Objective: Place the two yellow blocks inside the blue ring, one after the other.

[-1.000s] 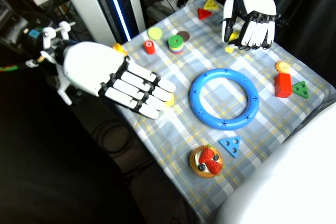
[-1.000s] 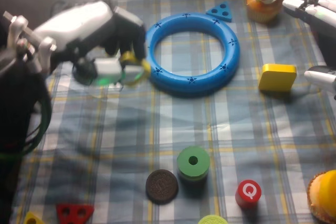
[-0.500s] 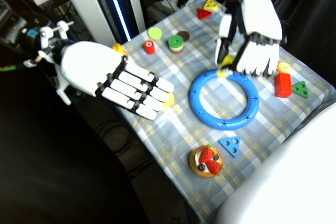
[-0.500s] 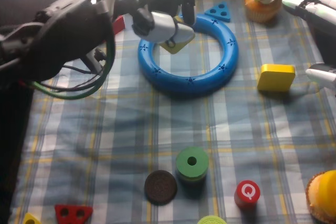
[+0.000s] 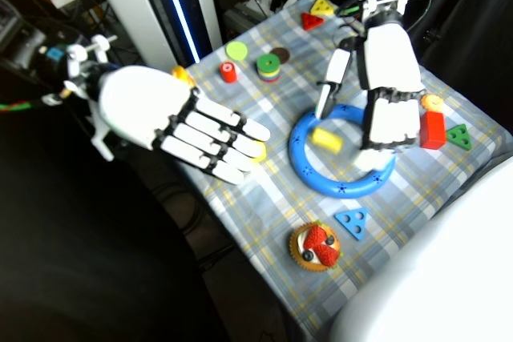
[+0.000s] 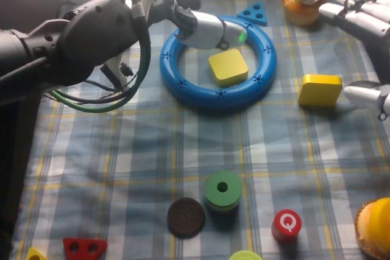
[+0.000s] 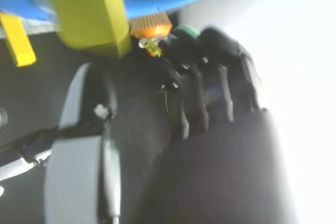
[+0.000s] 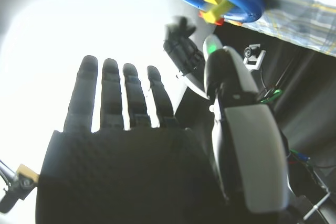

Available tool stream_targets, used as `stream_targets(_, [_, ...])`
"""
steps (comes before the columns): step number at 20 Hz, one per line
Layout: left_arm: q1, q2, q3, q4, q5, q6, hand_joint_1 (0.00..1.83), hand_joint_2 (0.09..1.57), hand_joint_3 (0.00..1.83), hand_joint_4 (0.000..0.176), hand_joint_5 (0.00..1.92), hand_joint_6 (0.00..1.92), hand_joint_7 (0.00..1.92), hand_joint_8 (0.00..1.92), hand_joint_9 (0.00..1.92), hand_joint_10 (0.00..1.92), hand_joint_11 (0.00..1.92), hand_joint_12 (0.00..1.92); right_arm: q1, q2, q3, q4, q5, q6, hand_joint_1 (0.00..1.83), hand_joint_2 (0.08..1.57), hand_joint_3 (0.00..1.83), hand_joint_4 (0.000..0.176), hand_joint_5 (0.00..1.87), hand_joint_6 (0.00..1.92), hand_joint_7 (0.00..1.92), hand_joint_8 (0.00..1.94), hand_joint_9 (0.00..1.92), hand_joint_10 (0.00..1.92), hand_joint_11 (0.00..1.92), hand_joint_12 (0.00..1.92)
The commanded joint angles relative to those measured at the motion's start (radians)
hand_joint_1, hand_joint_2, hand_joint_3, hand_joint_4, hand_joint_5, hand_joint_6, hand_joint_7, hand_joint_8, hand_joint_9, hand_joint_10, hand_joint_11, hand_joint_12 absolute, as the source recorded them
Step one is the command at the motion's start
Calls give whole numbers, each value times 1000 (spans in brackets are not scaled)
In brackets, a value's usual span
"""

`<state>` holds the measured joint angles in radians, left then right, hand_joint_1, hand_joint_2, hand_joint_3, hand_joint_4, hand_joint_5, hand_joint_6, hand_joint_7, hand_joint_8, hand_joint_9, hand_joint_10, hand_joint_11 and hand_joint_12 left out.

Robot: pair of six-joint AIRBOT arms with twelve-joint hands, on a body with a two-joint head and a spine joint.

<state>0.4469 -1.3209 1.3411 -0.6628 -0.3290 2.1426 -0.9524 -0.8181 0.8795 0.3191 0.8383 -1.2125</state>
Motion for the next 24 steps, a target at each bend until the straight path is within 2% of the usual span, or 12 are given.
stream_targets(1, [1, 13, -12, 44, -124, -46, 372, 1286, 14, 90, 88, 8, 33, 8, 15, 155, 0, 728, 7, -7, 10, -7, 100, 13, 467, 1300, 0, 28, 0, 0, 0, 0, 0, 0, 0, 0])
stream_targets(4, [23, 64, -66, 119, -198, -152, 119, 1390, 6, 78, 57, 0, 0, 0, 20, 59, 0, 478, 6, -34, 32, -7, 74, 34, 488, 1317, 4, 9, 0, 0, 0, 0, 0, 0, 0, 0])
stream_targets(7, [50, 122, -140, 159, -284, -187, 104, 1431, 6, 67, 63, 2, 22, 3, 32, 40, 0, 390, 6, -70, 59, -6, 49, 55, 570, 1317, 1, 3, 2, 0, 25, 8, 38, 15, 36, 22])
stream_targets(9, [67, 151, -175, 197, -333, -236, 114, 1464, 1, 50, 92, 4, 64, 3, 57, 36, 0, 601, 14, -94, 78, -1, 25, 59, 632, 1323, 3, 0, 89, 12, 109, 15, 114, 12, 0, 789])
stream_targets(11, [82, 175, -202, 221, -371, -259, 140, 1471, 1, 51, 96, 3, 68, 2, 47, 31, 0, 558, 29, -113, 95, 0, -3, 59, 663, 1336, 3, 0, 148, 31, 186, 31, 181, 40, 0, 985])
stream_targets(13, [96, 196, -230, 240, -408, -275, 223, 1469, 0, 37, 125, 7, 91, 4, 57, 29, 0, 483, 51, -139, 119, 0, -38, 59, 838, 1309, 4, 0, 334, 127, 497, 108, 249, 684, 0, 1526])
stream_targets(14, [100, 202, -236, 245, -419, -283, 239, 1475, 0, 39, 126, 4, 90, 1, 54, 24, 0, 434, 56, -149, 129, 0, -48, 62, 933, 1301, 1, 0, 360, 536, 633, 446, 353, 1017, 107, 1725])
stream_targets(15, [101, 204, -238, 247, -425, -286, 292, 1478, 0, 40, 130, 3, 86, 0, 48, 17, 0, 334, 68, -162, 142, 0, -64, 67, 1100, 1307, 0, 0, 470, 1362, 754, 1230, 564, 1263, 387, 1796])
stream_targets(16, [102, 206, -240, 249, -429, -288, 353, 1478, 0, 31, 140, 5, 86, 0, 49, 15, 0, 284, 76, -169, 151, 0, -70, 73, 1126, 1308, 0, 0, 508, 1533, 767, 1404, 637, 1332, 473, 1796])
stream_targets(19, [114, 221, -257, 251, -452, -288, 412, 1482, 0, 9, 174, 9, 101, 4, 50, 9, 0, 127, 105, -175, 159, -7, -73, 74, 1321, 1274, 0, 0, 523, 1515, 808, 1328, 621, 1627, 362, 1794])
stream_targets(21, [132, 239, -274, 251, -479, -294, 408, 1482, 0, 9, 175, 5, 104, 2, 51, 8, 0, 106, 135, -175, 160, -33, -73, 74, 1325, 1271, 0, 0, 531, 1452, 780, 1346, 658, 1660, 494, 1860])
stream_targets(24, [170, 270, -303, 251, -529, -324, 450, 1467, 0, 28, 183, 4, 95, 2, 43, 2, 0, 3, 184, -167, 161, -96, -73, 107, 1319, 1276, 0, 0, 582, 1550, 772, 1329, 586, 1659, 202, 1920])
